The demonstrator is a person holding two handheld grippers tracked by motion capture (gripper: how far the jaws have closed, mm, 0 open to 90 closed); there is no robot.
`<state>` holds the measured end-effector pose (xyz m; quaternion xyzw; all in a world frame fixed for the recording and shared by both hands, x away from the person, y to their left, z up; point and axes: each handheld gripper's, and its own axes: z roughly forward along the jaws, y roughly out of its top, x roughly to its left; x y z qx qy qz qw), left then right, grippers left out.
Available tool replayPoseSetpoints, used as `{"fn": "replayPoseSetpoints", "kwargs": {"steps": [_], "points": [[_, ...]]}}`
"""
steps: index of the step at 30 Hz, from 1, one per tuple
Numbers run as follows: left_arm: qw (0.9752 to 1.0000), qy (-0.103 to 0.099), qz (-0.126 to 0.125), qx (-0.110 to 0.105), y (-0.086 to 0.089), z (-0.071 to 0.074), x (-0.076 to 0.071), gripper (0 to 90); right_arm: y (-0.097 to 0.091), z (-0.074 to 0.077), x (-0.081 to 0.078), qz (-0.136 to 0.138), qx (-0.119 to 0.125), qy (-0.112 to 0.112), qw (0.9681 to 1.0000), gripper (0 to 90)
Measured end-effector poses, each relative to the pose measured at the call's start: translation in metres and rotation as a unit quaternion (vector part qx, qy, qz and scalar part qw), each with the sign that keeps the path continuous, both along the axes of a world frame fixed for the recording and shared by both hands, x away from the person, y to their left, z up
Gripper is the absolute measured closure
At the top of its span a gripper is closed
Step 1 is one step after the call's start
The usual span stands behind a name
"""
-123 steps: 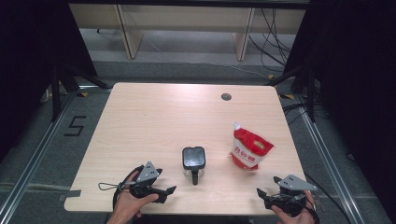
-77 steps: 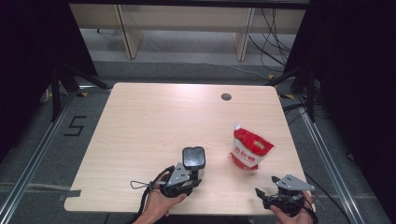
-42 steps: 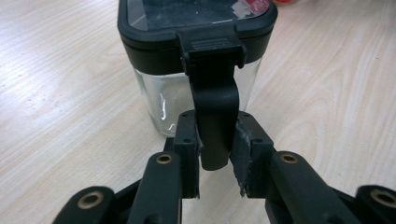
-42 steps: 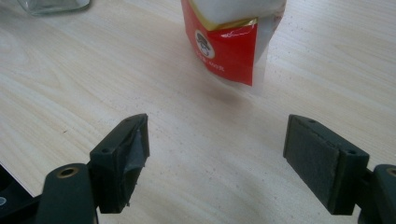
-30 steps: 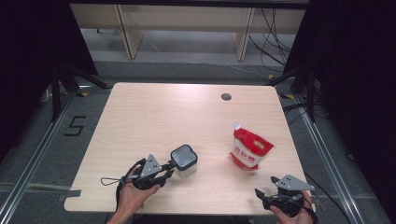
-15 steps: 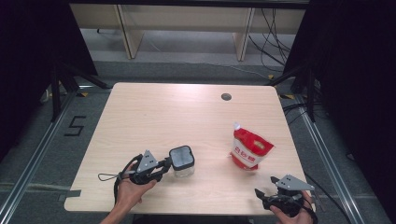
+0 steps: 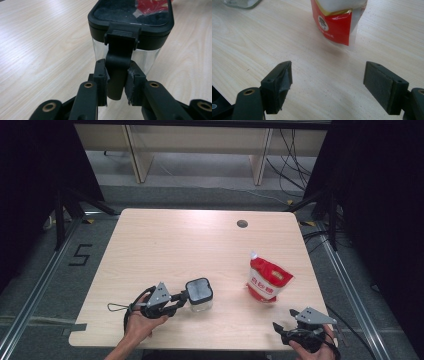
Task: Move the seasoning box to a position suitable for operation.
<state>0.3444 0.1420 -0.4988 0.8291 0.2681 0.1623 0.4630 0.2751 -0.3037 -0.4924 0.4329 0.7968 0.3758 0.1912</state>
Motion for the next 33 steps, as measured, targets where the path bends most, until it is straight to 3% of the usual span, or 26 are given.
{"fn": "replayPoseSetpoints", "kwargs": {"steps": [2,5,9,12,13,15,19,21,23,25,27,30,33], "points": [[0.9999,0.001,-0.01,0.006,-0.002,0.001,-0.001,72.8,0.0,0.001,-0.001,-0.005,-0.005,-0.002,1.0,24.1],[0.9998,0.007,-0.018,-0.003,-0.005,0.0,-0.003,72.7,0.0,0.001,0.0,0.0,-0.002,-0.002,1.0,24.2],[0.9995,-0.001,-0.03,-0.001,-0.006,0.001,-0.005,72.7,0.0,0.0,0.0,0.0,-0.002,-0.003,1.0,24.2],[0.9991,-0.004,-0.041,-0.011,-0.01,0.001,-0.007,72.7,0.0,0.001,-0.001,-0.002,-0.003,-0.005,1.0,24.3],[0.9987,0.004,-0.045,-0.021,-0.012,0.0,-0.008,72.7,0.001,0.0,0.0,0.003,0.001,-0.002,1.0,24.4],[0.9982,-0.002,-0.06,-0.005,-0.013,0.001,-0.008,72.7,0.001,0.001,-0.001,-0.003,-0.001,-0.001,1.0,24.4],[0.9975,-0.003,-0.07,-0.008,-0.017,0.0,-0.01,72.7,0.0,0.001,0.0,0.003,-0.011,-0.019,0.9997,24.4],[0.9969,-0.003,-0.077,-0.014,-0.019,0.0,-0.011,72.7,0.002,0.0,-0.001,0.001,-0.002,-0.012,0.9999,24.4],[0.9964,-0.005,-0.084,-0.008,-0.021,0.0,-0.011,72.7,0.003,0.002,-0.001,0.001,0.003,-0.003,1.0,24.4],[0.9962,-0.001,-0.087,-0.011,-0.023,0.0,-0.012,72.7,0.002,0.002,0.0,0.007,-0.001,-0.012,0.9999,24.4],[0.9956,0.0,-0.094,-0.007,-0.025,0.0,-0.012,72.7,0.003,0.002,-0.002,0.002,0.003,-0.004,1.0,24.4],[0.9934,-0.003,-0.115,-0.004,-0.03,0.0,-0.012,72.7,0.004,0.001,0.0,0.013,0.002,-0.01,0.9999,24.4],[0.9933,0.0,-0.115,-0.007,-0.031,-0.001,-0.011,72.7,0.003,0.002,0.0,0.01,0.0,-0.009,0.9999,24.4]]}}
